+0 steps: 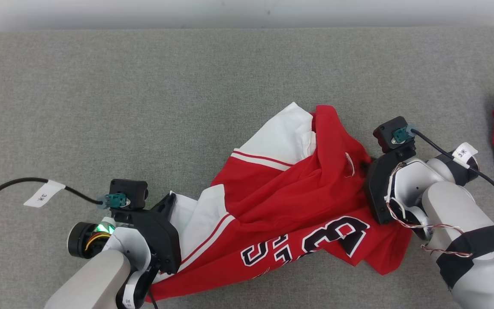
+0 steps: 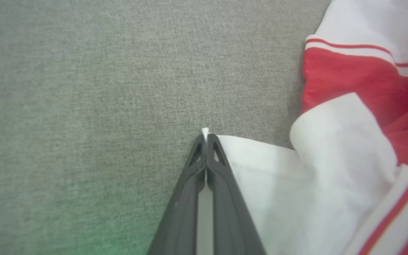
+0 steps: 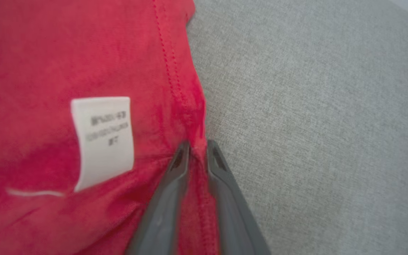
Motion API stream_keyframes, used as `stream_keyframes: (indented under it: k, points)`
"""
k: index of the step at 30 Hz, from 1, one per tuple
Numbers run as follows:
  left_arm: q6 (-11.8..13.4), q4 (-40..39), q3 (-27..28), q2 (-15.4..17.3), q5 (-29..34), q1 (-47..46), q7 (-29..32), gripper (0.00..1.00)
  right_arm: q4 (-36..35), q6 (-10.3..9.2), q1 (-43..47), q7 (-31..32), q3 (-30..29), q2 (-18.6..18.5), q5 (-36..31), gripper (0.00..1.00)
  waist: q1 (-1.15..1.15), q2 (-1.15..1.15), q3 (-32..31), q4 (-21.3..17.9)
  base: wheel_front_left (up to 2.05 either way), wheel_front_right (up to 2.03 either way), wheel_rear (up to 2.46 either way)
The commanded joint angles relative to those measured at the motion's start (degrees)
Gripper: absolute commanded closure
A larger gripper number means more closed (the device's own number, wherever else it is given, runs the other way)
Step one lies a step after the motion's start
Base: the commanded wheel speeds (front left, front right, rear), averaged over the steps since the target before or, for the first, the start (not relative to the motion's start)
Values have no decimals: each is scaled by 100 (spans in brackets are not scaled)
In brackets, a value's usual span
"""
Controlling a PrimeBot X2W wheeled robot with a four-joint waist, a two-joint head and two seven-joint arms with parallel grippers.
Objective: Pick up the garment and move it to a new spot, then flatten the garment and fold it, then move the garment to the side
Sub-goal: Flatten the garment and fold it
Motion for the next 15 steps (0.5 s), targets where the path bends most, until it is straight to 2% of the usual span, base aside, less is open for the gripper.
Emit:
stream_keyframes:
  k: [1, 2, 7, 11, 13, 15]
  points:
    - [-29, 105, -82, -39, -46, 123, 35, 100, 84, -14, 53, 36, 34, -97, 51, 89, 0, 0, -1, -7, 0, 0, 0]
    - [-29, 100, -60, -32, -34, 119, -13, 100, 67, -14, 27, -17, 37, -129, 63, 100, 0, 0, -3, -10, 0, 0, 0]
    - [-24, -3, 143, -14, 61, -8, -569, 100, -57, -14, -103, -527, -223, -125, 2, 100, 0, 0, -4, -28, 0, 0, 0]
    - [46, -177, 464, -8, 154, -92, -1391, 100, -146, -14, -54, -992, -540, -72, -7, 100, 0, 0, -65, -46, 0, 0, 0]
    - [-19, -317, 754, -64, 35, -22, -1966, 100, -318, -14, 48, -1258, -728, 28, 261, 100, 0, 0, -131, -69, 0, 0, 0]
    - [-79, -470, 939, -61, -35, 7, -2257, 100, -492, -14, 111, -1404, -839, 10, 489, 100, 0, 0, -173, -89, 0, 0, 0]
